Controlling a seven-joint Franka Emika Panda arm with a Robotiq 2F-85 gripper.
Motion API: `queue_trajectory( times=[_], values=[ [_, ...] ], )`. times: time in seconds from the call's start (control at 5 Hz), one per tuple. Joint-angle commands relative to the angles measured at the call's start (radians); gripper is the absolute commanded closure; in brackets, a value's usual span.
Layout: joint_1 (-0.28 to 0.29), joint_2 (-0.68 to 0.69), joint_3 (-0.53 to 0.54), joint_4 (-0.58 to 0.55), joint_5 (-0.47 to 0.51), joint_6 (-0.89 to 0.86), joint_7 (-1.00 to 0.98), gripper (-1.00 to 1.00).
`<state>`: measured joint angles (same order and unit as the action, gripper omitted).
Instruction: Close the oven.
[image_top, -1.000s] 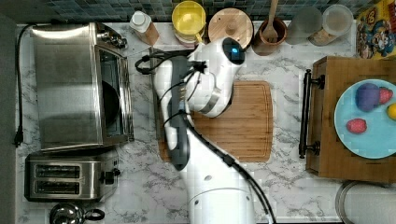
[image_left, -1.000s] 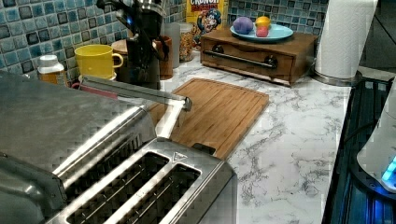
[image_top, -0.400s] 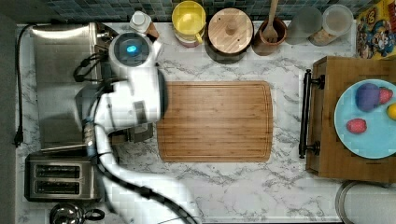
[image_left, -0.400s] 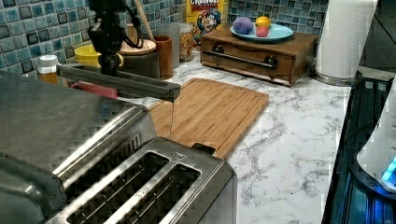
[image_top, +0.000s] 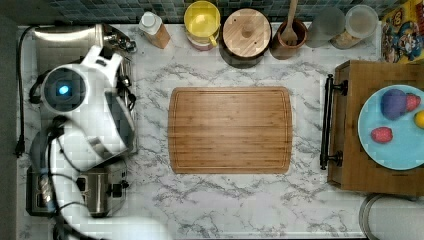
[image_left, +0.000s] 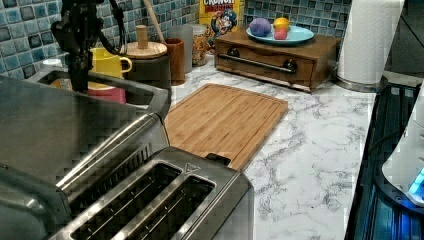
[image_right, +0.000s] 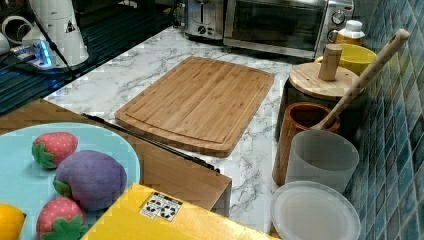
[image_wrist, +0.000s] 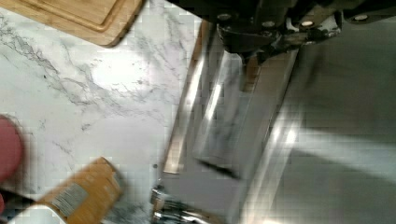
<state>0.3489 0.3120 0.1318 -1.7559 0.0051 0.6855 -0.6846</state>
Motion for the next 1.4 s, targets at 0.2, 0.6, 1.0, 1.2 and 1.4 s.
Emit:
queue_trajectory(
  times=[0.2,0.6,1.0,1.2,1.4],
  values=[
    [0.124,-0.135,-0.055,0.071,-0.315,-0.11,0.42,1.0],
    [0.129,-0.135,-0.061,0.071,-0.314,-0.11,0.419,1.0],
    [0.143,-0.135,-0.076,0.071,-0.31,-0.109,0.417,1.0],
    [0.136,-0.135,-0.068,0.071,-0.312,-0.11,0.418,1.0],
    [0.138,-0.135,-0.071,0.071,-0.311,-0.11,0.418,1.0]
  ],
)
